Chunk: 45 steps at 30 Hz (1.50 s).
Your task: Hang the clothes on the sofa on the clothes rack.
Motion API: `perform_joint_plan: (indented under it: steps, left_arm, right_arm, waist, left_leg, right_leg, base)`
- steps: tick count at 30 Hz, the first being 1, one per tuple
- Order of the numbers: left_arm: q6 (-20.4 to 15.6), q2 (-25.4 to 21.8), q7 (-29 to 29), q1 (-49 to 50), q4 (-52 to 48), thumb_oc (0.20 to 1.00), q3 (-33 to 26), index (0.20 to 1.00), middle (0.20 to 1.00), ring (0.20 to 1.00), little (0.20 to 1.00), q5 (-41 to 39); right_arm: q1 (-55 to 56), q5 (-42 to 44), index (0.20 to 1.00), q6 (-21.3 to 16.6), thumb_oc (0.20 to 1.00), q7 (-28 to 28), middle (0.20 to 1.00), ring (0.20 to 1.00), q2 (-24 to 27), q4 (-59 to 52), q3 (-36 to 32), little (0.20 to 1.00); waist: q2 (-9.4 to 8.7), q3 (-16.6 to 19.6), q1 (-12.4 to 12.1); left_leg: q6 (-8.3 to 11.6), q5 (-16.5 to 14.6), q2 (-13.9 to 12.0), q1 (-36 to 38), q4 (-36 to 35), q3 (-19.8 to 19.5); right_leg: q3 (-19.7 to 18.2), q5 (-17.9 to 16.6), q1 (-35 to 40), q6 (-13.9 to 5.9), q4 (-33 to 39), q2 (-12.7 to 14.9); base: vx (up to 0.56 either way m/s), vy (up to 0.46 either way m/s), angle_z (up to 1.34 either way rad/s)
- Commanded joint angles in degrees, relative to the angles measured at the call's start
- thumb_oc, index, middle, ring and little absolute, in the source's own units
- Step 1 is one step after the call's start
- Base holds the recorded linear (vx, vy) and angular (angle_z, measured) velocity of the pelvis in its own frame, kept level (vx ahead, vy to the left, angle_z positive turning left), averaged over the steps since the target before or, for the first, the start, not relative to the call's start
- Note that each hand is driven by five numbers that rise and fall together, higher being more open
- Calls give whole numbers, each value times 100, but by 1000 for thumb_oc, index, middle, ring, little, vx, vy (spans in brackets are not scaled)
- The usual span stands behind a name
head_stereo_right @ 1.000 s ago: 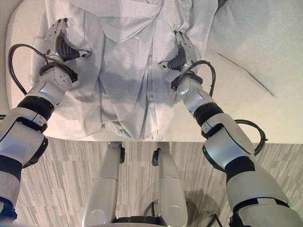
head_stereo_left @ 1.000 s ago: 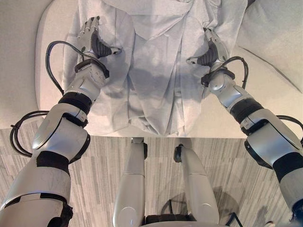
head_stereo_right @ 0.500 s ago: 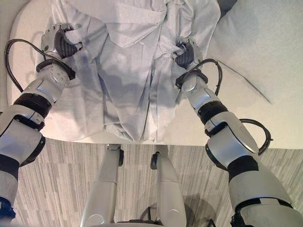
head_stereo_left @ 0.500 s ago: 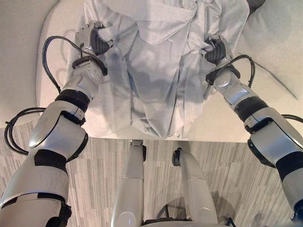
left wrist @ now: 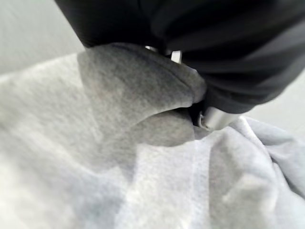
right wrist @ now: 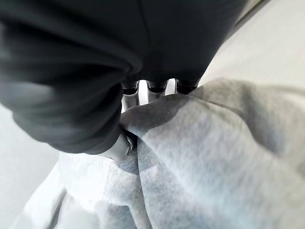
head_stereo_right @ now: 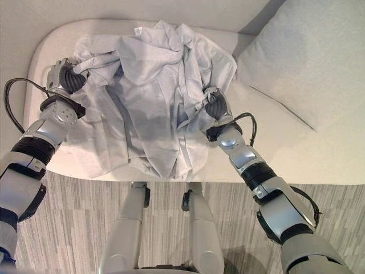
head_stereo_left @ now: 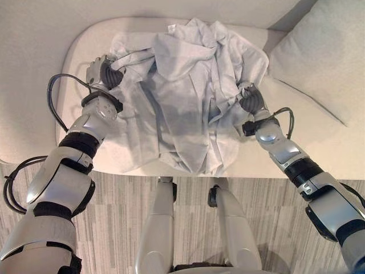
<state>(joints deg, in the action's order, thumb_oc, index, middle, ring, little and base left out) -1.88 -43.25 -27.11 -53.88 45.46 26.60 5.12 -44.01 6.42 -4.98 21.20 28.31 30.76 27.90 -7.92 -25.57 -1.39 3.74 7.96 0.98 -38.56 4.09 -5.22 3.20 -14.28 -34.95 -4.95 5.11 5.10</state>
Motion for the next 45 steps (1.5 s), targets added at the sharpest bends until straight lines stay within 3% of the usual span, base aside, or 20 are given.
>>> perform_joint_plan:
  steps: [1,7,14,17,19,28,35,39,43,45]
  left_arm:
    - [-225,-131,-615,189,-377,200,-580,200,200,200,200,101]
    - [-292,123,-1018,1393,-1578,200,-1528,200,200,200,200,398]
    - [-390,469,-1010,2576,-2731,200,-2275,200,200,200,200,723]
    - [-480,635,-942,3260,-3338,200,-2776,200,200,200,200,834]
    - [-505,597,-892,3580,-3572,200,-3102,200,200,200,200,936]
    - [-483,187,-901,3819,-3691,200,-3677,200,200,200,200,1030]
    - [-422,-120,-916,3596,-3809,200,-3756,200,200,200,200,1040]
    - [-404,-208,-962,3343,-3770,200,-3670,200,200,200,200,966]
    - [-389,-244,-978,3139,-3805,200,-3606,200,200,200,200,992]
    - [-419,-271,-979,3107,-3841,200,-3621,200,200,200,200,981]
  right_arm:
    - [44,-571,200,-370,200,300,200,200,371,-478,-440,200]
    - [569,-1348,200,-273,200,536,200,200,587,-1152,-931,200]
    - [1229,-2029,200,-218,200,504,200,200,837,-1934,-1428,200]
    - [1525,-2439,200,-248,200,331,200,200,1002,-2374,-1649,200]
    - [1620,-2663,200,-280,200,242,200,200,1188,-2646,-1789,200]
    - [1462,-2827,200,-315,200,197,200,200,1615,-3028,-1988,200]
    - [1169,-2772,200,-326,200,327,200,200,1773,-3239,-2061,200]
    - [878,-2667,200,-309,200,435,200,200,1882,-3224,-1986,200]
    - [794,-2580,200,-236,200,491,200,200,1967,-3299,-2004,200]
    - [778,-2551,200,-220,200,497,200,200,1966,-3286,-1969,200]
  waist:
    - [317,-49,-51]
    - [431,353,-143]
    - [535,963,-220]
    - [610,1421,-313]
    - [628,1739,-408]
    - [657,2348,-574]
    - [722,2444,-690]
    - [774,2343,-722]
    - [794,2249,-636]
    - [770,2199,-582]
  left_leg:
    - [-82,-456,141,606,-152,229]
    - [-49,-602,111,1445,-269,234]
    - [-16,-632,29,2385,-553,188]
    - [24,-672,-59,2946,-676,142]
    - [68,-684,-142,3286,-747,116]
    - [262,-558,-357,3776,-877,-33]
    - [479,-189,-526,3676,-896,-315]
    - [585,96,-482,3333,-903,-446]
    - [524,6,-570,3287,-852,41]
    - [516,-167,-792,3473,-715,126]
  right_leg:
    - [-131,442,790,-629,-173,344]
    - [-75,699,1478,-560,-297,379]
    - [64,965,2235,-507,-375,370]
    - [196,1172,2735,-453,-439,342]
    - [325,1316,3100,-417,-436,302]
    - [580,1645,3817,-280,-384,74]
    - [760,1833,4105,-104,-275,-237]
    - [935,1837,4105,-46,-185,-304]
    - [1266,1709,3978,-78,-228,-129]
    - [1324,1670,3903,-134,-296,39]
  base:
    - [36,-88,-5]
    - [62,-89,-2]
    - [103,-112,10]
    - [100,-152,9]
    - [117,-211,11]
    - [20,-165,17]
    - [-89,-150,13]
    - [-145,-51,34]
    - [-146,86,84]
    - [-105,187,53]
